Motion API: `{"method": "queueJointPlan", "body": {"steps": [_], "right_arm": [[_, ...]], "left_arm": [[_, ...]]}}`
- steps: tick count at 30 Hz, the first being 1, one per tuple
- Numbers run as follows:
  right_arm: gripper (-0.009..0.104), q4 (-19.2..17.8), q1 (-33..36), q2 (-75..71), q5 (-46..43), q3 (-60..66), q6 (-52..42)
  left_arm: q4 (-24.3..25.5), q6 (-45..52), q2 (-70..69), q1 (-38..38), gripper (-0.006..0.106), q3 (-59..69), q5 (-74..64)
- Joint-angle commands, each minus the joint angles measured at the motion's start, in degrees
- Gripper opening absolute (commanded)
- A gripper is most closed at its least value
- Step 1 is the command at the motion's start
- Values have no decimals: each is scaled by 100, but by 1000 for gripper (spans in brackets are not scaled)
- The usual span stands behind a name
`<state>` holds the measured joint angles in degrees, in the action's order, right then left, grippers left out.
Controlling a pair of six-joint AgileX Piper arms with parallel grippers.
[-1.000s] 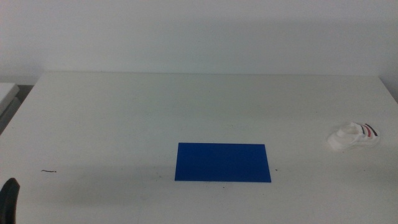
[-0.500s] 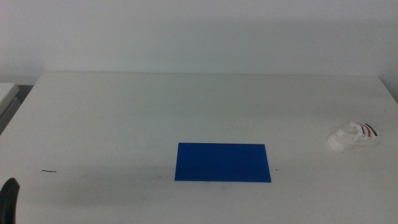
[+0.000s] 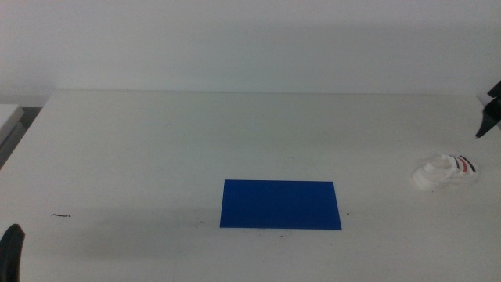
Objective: Use one arm to grab the shoe from the table and place it on the mat.
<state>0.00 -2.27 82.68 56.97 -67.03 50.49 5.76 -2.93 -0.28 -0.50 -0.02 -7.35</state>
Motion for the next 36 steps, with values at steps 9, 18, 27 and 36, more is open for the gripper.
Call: {"method": "queueJointPlan", "body": {"steps": [9, 18, 27, 36], "right_arm": [[93, -212, -30, 1548, -421, -865, 1673], [93, -230, -58, 2592, -932, -980, 1911], [93, -282, -58, 3085, -1428, -980, 1952], [35, -282, -58, 3160, -1304, -988, 2007]], "left_arm": [[-23, -17, 28, -2, 94, 2, 70], [-23, -17, 28, -2, 94, 2, 70], [-23, -17, 28, -2, 94, 2, 70], [-23, -17, 28, -2, 94, 2, 70]]}}
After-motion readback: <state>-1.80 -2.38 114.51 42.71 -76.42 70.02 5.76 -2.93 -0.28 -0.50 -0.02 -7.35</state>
